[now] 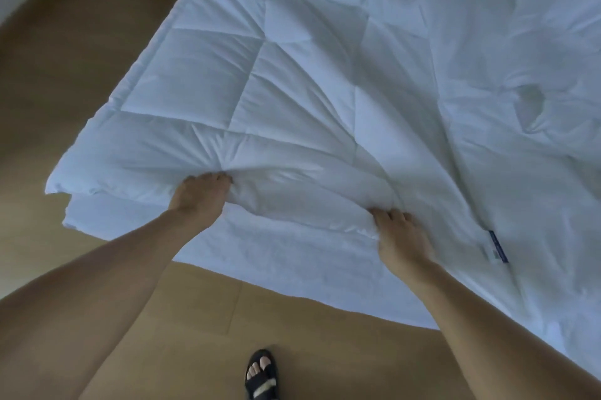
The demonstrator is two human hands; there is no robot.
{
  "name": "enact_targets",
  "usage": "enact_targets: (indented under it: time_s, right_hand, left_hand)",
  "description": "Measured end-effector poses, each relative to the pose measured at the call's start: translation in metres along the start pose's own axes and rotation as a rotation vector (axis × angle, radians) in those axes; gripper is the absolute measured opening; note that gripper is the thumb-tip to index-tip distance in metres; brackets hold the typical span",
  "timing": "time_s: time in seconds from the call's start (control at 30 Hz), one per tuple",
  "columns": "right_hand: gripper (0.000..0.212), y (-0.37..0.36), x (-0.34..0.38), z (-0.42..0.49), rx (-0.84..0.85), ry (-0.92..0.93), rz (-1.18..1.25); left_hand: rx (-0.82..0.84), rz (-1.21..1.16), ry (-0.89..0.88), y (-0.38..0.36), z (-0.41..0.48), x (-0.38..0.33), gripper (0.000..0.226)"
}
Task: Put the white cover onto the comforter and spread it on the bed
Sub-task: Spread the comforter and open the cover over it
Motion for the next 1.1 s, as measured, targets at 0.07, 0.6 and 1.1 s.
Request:
enact_targets:
  time_s: [0.07, 0.6, 1.1]
  right_hand:
    - [0.036, 0.013, 0.011, -0.006, 0.061, 0.002, 0.013]
    - [0.052, -0.026, 0.092, -0.119, 0.518, 0.285, 0.065]
    - [0.069, 0.094, -0.036, -0.169, 0.102, -0.003, 0.194]
  left_hand:
    - [-0.005, -0.122, 0.015, 0.004, -0.010, 0.012, 0.038]
    - [0.187, 0.090, -0.062, -0.087, -0.140, 0.099, 0.065]
    - [0.215, -0.202, -0.346, 0.110, -0.131, -0.100, 0.085]
Point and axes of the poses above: each hand's wrist, its own z-axis towards the middle knuckle, its own y-axis out of the back of the hand, x = y × z, the point moved 5 cm from there along z, towards the middle knuckle, and after that the axes turned 7 degrees about x, right-handed, at the moved point
